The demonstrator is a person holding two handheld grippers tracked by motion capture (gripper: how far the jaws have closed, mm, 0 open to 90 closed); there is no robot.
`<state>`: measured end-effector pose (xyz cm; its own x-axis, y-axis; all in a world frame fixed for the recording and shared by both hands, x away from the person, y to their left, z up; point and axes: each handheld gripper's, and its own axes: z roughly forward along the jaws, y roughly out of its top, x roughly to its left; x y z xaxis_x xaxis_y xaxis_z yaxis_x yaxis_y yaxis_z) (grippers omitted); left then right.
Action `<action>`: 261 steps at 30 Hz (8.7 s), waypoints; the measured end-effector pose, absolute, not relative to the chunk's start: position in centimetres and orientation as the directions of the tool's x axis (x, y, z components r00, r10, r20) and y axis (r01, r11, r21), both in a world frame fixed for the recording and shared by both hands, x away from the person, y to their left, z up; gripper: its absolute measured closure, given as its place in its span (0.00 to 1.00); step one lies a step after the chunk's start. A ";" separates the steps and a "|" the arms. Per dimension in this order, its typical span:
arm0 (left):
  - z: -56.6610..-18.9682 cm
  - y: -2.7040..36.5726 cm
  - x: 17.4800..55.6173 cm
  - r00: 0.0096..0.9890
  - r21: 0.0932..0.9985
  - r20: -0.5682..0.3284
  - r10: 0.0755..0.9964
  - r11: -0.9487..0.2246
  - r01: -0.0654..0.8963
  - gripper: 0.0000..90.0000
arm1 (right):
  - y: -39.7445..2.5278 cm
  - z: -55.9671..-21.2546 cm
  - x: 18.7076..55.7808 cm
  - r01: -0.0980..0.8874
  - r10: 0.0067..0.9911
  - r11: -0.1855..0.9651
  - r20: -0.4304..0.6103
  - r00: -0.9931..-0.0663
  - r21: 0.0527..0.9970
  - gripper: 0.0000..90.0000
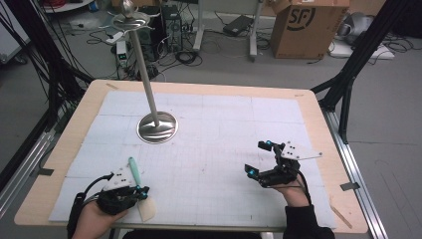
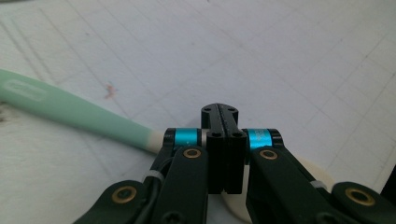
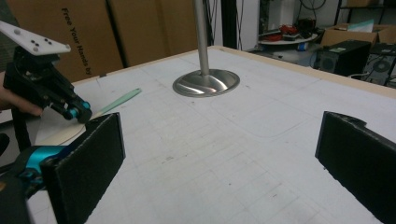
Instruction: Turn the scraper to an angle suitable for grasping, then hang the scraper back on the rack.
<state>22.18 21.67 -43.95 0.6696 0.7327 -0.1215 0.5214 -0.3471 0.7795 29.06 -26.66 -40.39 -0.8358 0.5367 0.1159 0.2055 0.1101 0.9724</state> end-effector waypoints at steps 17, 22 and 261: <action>-44.6 21.6 27.3 0.585 0.753 -0.123 0.801 -0.309 0.581 1.00 | -26.6 -40.5 29.2 0.209 0.540 0.118 0.114 -0.834 0.971 0.01; -44.5 18.1 27.2 0.661 0.750 -0.097 0.744 -0.382 0.540 1.00 | -26.7 -40.5 29.2 0.212 0.540 0.117 0.117 -0.834 0.970 0.01; -40.9 19.3 27.2 0.936 0.419 -0.040 0.350 -0.845 0.334 0.67 | -26.9 -40.7 29.4 0.228 0.514 0.147 0.122 -0.849 0.962 0.01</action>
